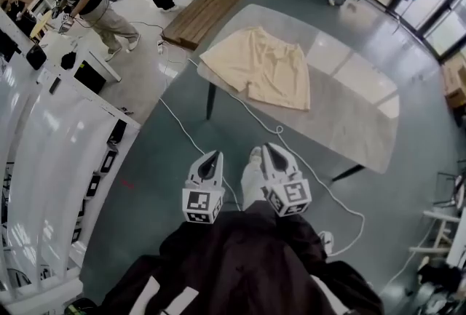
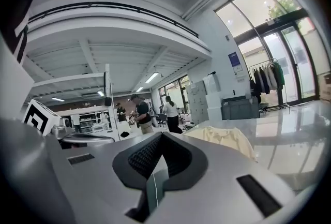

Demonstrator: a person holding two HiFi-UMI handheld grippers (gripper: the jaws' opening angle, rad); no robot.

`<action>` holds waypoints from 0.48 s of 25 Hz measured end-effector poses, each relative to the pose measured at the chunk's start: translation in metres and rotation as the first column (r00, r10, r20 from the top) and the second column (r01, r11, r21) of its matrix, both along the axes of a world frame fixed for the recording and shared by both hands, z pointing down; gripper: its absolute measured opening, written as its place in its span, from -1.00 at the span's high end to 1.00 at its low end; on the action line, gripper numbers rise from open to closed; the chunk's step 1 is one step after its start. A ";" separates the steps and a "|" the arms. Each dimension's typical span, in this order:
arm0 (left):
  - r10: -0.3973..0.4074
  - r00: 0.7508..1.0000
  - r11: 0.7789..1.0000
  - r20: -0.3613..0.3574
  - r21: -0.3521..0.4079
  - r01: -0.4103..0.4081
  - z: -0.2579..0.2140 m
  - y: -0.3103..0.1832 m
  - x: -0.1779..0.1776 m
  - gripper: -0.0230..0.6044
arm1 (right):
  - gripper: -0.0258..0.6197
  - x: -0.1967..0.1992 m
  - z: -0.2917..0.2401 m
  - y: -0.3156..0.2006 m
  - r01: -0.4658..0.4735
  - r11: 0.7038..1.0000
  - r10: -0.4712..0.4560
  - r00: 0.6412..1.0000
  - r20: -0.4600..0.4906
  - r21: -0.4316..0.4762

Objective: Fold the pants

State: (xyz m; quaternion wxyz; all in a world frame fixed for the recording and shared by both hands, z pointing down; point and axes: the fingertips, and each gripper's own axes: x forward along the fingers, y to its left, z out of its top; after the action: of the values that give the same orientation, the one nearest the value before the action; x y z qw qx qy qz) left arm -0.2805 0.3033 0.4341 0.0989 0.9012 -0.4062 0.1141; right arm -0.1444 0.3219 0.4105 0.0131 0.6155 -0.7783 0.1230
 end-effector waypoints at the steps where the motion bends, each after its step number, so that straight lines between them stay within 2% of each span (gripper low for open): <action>1: -0.005 1.000 1.000 0.001 -0.001 0.005 0.001 -0.011 0.004 0.92 | 0.91 0.005 0.002 -0.012 -0.002 1.000 0.002 1.000 -0.006 -0.005; 5: -0.020 1.000 1.000 0.008 -0.014 0.020 0.016 -0.061 0.028 0.92 | 0.91 0.033 0.020 -0.066 -0.005 1.000 0.004 1.000 -0.019 -0.026; 12: -0.062 0.997 0.997 0.037 -0.052 0.064 0.024 -0.151 0.072 0.92 | 0.91 0.061 0.021 -0.169 0.087 0.994 -0.088 0.996 -0.020 -0.063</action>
State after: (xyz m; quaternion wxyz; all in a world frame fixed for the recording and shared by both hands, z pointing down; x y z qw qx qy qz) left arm -0.2088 0.1523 0.4586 0.1191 0.8829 -0.4329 0.1376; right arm -0.0835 0.1531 0.4312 0.0462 0.5815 -0.8002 0.1395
